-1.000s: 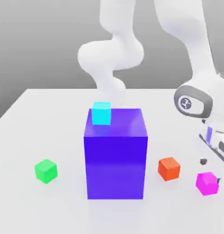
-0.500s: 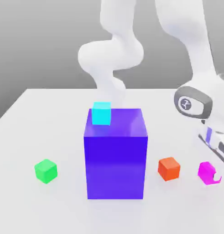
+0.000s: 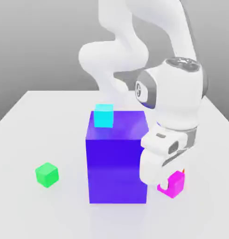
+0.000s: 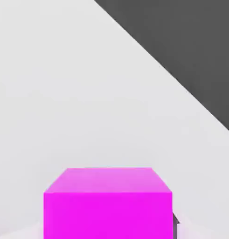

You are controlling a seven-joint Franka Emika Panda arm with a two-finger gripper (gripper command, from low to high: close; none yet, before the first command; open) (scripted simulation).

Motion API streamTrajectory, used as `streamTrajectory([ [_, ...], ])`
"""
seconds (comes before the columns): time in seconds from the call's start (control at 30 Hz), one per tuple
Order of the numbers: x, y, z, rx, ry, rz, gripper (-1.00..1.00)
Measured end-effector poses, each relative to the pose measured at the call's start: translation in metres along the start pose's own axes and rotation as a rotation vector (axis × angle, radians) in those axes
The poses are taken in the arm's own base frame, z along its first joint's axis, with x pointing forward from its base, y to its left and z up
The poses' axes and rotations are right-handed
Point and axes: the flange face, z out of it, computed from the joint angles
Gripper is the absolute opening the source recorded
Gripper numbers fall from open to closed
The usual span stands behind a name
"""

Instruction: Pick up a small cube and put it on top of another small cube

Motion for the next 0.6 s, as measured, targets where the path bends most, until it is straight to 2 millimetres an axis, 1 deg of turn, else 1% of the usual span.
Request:
streamTrajectory([
  [0.2, 0.025, 0.078, -0.013, -0.011, 0.029, 0.478, -1.0],
  [0.37, 0.034, 0.143, -0.024, -0.018, 0.058, 0.874, -1.0],
  [0.47, 0.029, 0.18, -0.026, -0.027, 0.059, 1.109, -1.0],
  [0.6, 0.015, 0.225, -0.026, -0.042, 0.05, 1.418, -1.0],
])
